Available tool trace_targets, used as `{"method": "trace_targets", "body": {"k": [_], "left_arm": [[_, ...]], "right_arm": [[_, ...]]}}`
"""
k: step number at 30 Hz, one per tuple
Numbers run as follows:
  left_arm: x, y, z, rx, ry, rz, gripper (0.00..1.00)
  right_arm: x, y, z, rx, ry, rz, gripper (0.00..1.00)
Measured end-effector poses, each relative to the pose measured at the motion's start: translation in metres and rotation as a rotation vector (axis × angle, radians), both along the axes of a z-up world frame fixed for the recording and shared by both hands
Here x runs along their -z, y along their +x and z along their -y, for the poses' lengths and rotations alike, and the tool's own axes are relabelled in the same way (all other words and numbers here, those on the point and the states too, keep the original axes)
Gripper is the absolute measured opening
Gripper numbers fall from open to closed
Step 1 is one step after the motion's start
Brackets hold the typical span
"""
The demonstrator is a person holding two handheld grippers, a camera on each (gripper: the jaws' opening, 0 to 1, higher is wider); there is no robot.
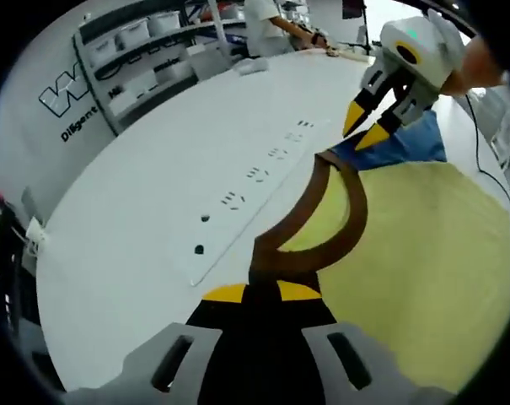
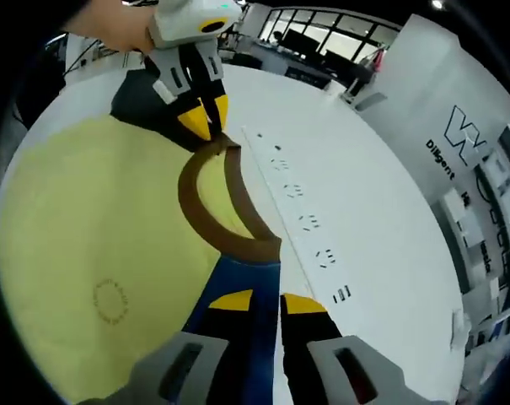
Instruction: Fold the garment on the visible template until the final outline fits inside the template.
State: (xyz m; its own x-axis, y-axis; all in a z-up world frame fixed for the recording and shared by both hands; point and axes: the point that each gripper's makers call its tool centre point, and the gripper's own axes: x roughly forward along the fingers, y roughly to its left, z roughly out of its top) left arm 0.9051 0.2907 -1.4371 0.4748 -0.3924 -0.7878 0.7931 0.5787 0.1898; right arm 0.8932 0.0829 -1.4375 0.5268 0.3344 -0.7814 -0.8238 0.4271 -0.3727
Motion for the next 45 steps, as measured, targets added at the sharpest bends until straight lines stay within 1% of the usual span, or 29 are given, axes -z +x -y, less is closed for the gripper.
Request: {"method": "trace_targets", "body": {"k": [1,4,6,8,10,11,12,15,17,19,21,22,24,25,26,27,28,29,31,32,34,35,37,38,40,42,43,44,45], "left_arm": [[0.0,-0.001,-0.002,-0.005,0.003,0.0,0.15],[-0.007,-0.008,-0.02,-0.049,-0.033,0.002,0.16],[-0.009,-0.014,-0.03,-0.054,-0.039,-0.002,0.16],[-0.014,-0.023,-0.046,-0.063,-0.042,0.007,0.16],[-0.019,-0.033,-0.066,-0.103,-0.06,0.014,0.17],[-0.022,-0.04,-0.079,-0.138,-0.073,0.015,0.18],[-0.022,-0.045,-0.087,-0.15,-0.077,0.012,0.19],[-0.022,-0.067,-0.125,-0.197,-0.063,0.007,0.24],[-0.022,-0.078,-0.145,-0.227,-0.052,0.001,0.26],[-0.022,-0.091,-0.169,-0.283,-0.054,-0.009,0.27],[-0.016,-0.105,-0.192,-0.336,-0.048,-0.04,0.29],[-0.011,-0.111,-0.206,-0.362,-0.033,-0.06,0.3],[-0.004,-0.117,-0.227,-0.404,0.004,-0.076,0.32],[-0.003,-0.119,-0.235,-0.417,0.013,-0.075,0.32],[-0.005,-0.117,-0.237,-0.406,-0.014,-0.057,0.34],[-0.006,-0.115,-0.246,-0.471,-0.036,-0.053,0.36],[-0.006,-0.116,-0.253,-0.522,-0.05,-0.07,0.39],[-0.005,-0.118,-0.26,-0.554,-0.054,-0.088,0.39],[-0.005,-0.118,-0.27,-0.54,-0.024,-0.079,0.33],[-0.004,-0.122,-0.271,-0.545,-0.022,-0.088,0.27],[-0.004,-0.128,-0.27,-0.547,-0.034,-0.093,0.22],[-0.003,-0.13,-0.27,-0.552,-0.034,-0.091,0.21],[-0.003,-0.135,-0.268,-0.554,-0.038,-0.095,0.16],[-0.002,-0.138,-0.268,-0.562,-0.036,-0.097,0.13],[-0.001,-0.146,-0.269,-0.592,-0.041,-0.114,0.06],[-0.002,-0.152,-0.27,-0.621,-0.049,-0.118,0.06],[-0.001,-0.157,-0.27,-0.662,-0.067,-0.134,0.05],[-0.002,-0.16,-0.27,-0.682,-0.077,-0.143,0.05],[-0.002,-0.163,-0.27,-0.687,-0.081,-0.146,0.05]], "right_arm": [[0.0,-0.002,0.003,0.011,0.007,-0.015,0.06],[-0.003,-0.007,0.012,0.014,0.016,-0.007,0.06],[-0.007,-0.015,0.015,0.013,0.046,-0.002,0.06],[-0.005,-0.025,0.021,0.007,0.028,-0.009,0.07],[-0.008,-0.034,0.028,0.014,0.041,-0.001,0.08],[-0.007,-0.041,0.032,0.013,0.044,-0.005,0.09],[-0.007,-0.045,0.035,0.014,0.043,-0.006,0.1],[-0.008,-0.06,0.048,0.032,0.051,-0.002,0.12],[-0.011,-0.068,0.058,0.059,0.063,0.007,0.14],[-0.013,-0.077,0.069,0.091,0.084,0.001,0.16],[-0.012,-0.088,0.085,0.147,0.104,-0.013,0.19],[-0.012,-0.093,0.093,0.181,0.129,-0.025,0.2],[-0.01,-0.099,0.11,0.226,0.123,-0.03,0.24],[-0.009,-0.104,0.12,0.264,0.132,-0.04,0.24],[-0.009,-0.106,0.128,0.293,0.144,-0.039,0.25],[-0.008,-0.111,0.139,0.323,0.14,-0.045,0.25],[-0.007,-0.114,0.146,0.336,0.138,-0.048,0.25],[-0.004,-0.119,0.154,0.354,0.139,-0.059,0.25],[-0.001,-0.125,0.167,0.388,0.135,-0.072,0.26],[0.001,-0.128,0.171,0.399,0.137,-0.082,0.27],[0.006,-0.135,0.18,0.433,0.146,-0.107,0.27],[0.007,-0.137,0.183,0.435,0.143,-0.108,0.26],[0.005,-0.138,0.183,0.486,0.21,-0.11,0.27],[0.006,-0.139,0.185,0.474,0.193,-0.109,0.26],[0.006,-0.143,0.184,0.481,0.198,-0.115,0.24],[0.007,-0.145,0.185,0.49,0.209,-0.106,0.22],[0.006,-0.147,0.185,0.5,0.219,-0.109,0.21],[0.006,-0.148,0.186,0.515,0.224,-0.108,0.21],[0.006,-0.148,0.187,0.519,0.225,-0.11,0.21]]}}
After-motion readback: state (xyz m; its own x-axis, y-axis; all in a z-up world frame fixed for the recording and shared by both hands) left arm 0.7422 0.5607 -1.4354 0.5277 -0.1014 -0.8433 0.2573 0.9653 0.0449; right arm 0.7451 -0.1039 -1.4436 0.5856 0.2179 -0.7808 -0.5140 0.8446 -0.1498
